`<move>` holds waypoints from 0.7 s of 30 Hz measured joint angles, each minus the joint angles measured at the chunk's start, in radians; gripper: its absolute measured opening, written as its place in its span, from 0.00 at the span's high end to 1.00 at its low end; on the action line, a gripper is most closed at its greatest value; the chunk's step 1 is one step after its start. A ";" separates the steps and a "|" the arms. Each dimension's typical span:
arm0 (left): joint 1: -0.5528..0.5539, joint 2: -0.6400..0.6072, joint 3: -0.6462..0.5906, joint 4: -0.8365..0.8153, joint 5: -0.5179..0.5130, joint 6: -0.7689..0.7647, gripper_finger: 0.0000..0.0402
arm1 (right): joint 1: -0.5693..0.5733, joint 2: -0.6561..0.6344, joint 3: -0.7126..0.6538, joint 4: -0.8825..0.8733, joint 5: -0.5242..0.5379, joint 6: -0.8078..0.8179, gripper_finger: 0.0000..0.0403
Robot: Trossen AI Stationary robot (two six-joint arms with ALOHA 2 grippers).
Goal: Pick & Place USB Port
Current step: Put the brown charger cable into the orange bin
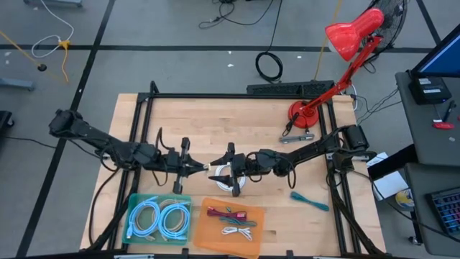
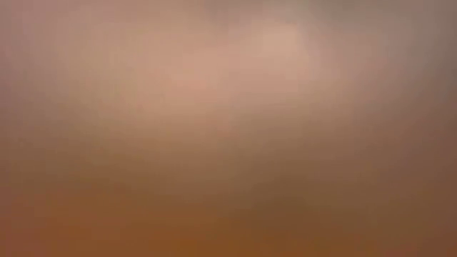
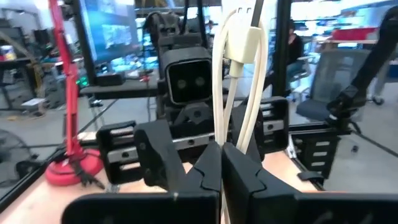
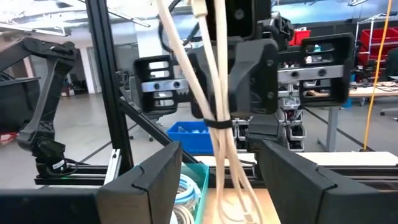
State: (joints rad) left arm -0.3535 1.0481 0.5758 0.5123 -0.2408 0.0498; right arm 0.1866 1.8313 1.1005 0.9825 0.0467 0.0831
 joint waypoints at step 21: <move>0.053 0.046 0.002 0.060 0.096 0.008 1.00 | -0.001 0.000 0.000 -0.004 0.002 0.009 0.56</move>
State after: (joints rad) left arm -0.3004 1.0943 0.5774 0.5719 -0.1451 0.0582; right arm 0.1852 1.8313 1.1004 0.9785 0.0483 0.0925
